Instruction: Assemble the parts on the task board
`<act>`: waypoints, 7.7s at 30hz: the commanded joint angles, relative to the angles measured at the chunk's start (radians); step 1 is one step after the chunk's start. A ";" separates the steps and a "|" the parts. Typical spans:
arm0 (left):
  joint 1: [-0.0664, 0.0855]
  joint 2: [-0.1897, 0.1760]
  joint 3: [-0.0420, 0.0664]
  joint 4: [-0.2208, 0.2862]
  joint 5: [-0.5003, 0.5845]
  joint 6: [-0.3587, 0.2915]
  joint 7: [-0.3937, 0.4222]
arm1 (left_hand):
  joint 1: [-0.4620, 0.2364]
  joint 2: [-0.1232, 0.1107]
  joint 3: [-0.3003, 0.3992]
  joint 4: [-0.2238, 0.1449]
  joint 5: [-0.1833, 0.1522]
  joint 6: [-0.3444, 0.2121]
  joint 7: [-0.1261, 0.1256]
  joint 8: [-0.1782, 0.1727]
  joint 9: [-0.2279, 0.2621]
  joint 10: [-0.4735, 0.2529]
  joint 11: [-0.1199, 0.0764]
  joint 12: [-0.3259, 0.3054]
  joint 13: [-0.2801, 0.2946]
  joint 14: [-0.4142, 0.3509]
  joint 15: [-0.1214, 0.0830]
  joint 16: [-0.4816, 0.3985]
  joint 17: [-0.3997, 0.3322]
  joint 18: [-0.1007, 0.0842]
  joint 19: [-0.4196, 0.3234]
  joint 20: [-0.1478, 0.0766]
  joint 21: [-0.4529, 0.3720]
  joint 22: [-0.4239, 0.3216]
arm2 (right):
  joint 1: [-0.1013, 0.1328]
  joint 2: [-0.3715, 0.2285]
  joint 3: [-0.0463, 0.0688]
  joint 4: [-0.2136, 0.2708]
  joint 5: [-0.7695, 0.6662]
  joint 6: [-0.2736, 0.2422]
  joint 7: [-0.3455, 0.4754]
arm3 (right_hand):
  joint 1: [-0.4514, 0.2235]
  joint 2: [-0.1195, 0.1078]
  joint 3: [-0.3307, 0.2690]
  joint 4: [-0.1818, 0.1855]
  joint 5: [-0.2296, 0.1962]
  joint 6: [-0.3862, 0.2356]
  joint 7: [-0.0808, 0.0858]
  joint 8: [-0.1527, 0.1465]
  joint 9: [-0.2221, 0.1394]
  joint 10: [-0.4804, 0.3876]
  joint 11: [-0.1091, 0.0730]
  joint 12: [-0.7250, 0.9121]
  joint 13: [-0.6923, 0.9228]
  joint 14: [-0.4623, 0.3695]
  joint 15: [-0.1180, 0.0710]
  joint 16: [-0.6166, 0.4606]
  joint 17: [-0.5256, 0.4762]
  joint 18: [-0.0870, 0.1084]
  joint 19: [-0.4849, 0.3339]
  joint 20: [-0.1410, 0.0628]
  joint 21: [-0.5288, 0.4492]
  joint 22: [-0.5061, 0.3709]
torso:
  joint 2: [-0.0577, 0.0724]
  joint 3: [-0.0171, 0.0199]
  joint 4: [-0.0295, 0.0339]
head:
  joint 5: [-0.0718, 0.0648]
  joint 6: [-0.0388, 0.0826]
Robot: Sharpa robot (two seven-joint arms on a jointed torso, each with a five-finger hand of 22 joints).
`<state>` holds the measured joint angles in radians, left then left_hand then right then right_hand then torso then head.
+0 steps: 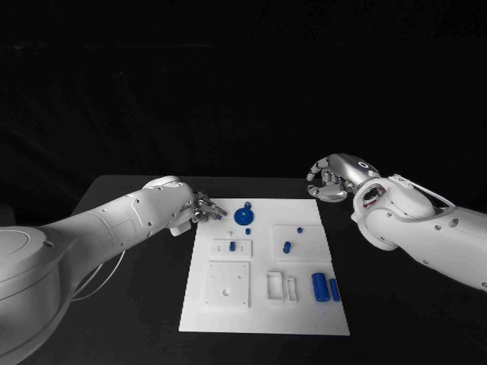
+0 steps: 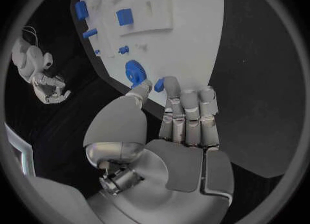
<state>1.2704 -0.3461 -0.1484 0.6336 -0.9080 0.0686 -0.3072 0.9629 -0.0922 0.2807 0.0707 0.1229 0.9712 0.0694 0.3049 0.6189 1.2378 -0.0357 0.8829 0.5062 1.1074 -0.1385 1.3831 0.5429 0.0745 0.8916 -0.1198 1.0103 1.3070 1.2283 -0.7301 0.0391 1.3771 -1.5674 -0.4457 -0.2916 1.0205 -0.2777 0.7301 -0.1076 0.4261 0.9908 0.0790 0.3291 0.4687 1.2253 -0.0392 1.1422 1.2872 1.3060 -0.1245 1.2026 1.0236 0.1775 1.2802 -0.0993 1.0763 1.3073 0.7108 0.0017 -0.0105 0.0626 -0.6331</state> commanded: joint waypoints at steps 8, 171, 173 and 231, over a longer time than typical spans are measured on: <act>-0.002 0.011 0.000 -0.014 0.012 0.005 0.006 | 0.001 -0.019 -0.001 0.035 -0.014 -0.015 0.009 -0.002 -0.003 0.002 0.001 -0.006 -0.003 0.001 -0.003 -0.005 0.001 -0.006 0.005 -0.114 -0.009 0.003 | 0.000 0.001 0.001 0.001 -0.008 0.000 0.007 | -0.006 0.001 -0.005 0.002 -0.003 0.022 0.017 -0.005 0.002 -0.048 0.023 0.001 0.000 0.009 0.000 -0.004 0.001 0.084 0.001 -0.005 -0.005 0.009 | 0.000 -0.0001 -0.0008 | 0.000 -0.001; -0.072 -0.307 -0.094 0.652 -0.161 -0.436 -0.070 | -0.012 0.011 0.378 -0.292 0.177 0.248 -0.071 0.104 -0.010 0.170 -0.074 0.070 0.038 0.150 -0.075 0.099 0.047 0.007 0.150 -0.156 0.096 0.018 | -0.001 -0.028 0.000 -0.003 0.014 0.014 0.034 | -0.006 0.006 0.001 0.002 0.028 0.024 0.016 -0.006 0.004 -0.048 0.022 0.000 -0.003 0.010 -0.001 -0.006 0.003 0.084 0.001 -0.006 -0.007 0.011 | -0.016 0.0067 0.0242 | 0.001 -0.054; -0.072 -0.307 -0.094 0.651 -0.162 -0.427 -0.073 | -0.012 0.011 0.378 -0.292 0.176 0.248 -0.071 0.104 -0.010 0.169 -0.074 0.070 0.038 0.149 -0.075 0.099 0.047 0.007 0.150 -0.156 0.096 0.018 | -0.001 -0.028 0.000 -0.002 0.014 0.014 0.034 | -0.006 0.006 0.001 0.002 0.028 0.024 0.016 -0.006 0.004 -0.047 0.022 0.001 -0.002 0.010 -0.001 -0.006 0.003 0.084 0.001 -0.006 -0.007 0.011 | -0.016 0.0066 0.0245 | 0.001 -0.054; -0.078 -0.295 -0.094 0.628 -0.190 -0.393 -0.090 | -0.012 0.011 0.380 -0.290 0.166 0.246 -0.070 0.103 -0.012 0.168 -0.073 0.069 0.039 0.148 -0.074 0.096 0.046 0.008 0.148 -0.155 0.096 0.017 | -0.001 -0.029 0.000 -0.006 0.014 0.017 0.039 | -0.007 0.007 0.000 0.000 0.031 0.024 0.016 -0.006 0.005 -0.047 0.022 0.001 -0.003 0.010 -0.001 -0.006 0.003 0.084 0.001 -0.006 -0.007 0.011 | -0.015 0.0065 0.0242 | -0.003 -0.057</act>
<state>1.2006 -0.6406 -0.2357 1.2629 -1.0942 -0.3695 -0.3728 0.9452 -0.0925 0.6046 -0.1708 0.2858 1.1667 0.0177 0.4033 0.6064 1.3769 -0.0853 0.9478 0.5435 1.2236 -0.1698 1.4792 0.5885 0.0722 1.0385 -0.1693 1.0996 1.3078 1.2278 -0.7595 0.0389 1.3706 -1.5490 -0.4400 -0.2609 1.0163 -0.2735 0.7301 -0.1076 0.4532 0.9908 0.0790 0.3291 0.4722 1.2253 -0.0392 1.1422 1.2857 1.3077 -0.1261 1.2033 1.0255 0.1774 1.2823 -0.0992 1.0724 1.3074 0.6956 0.0079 0.0138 0.0600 -0.6893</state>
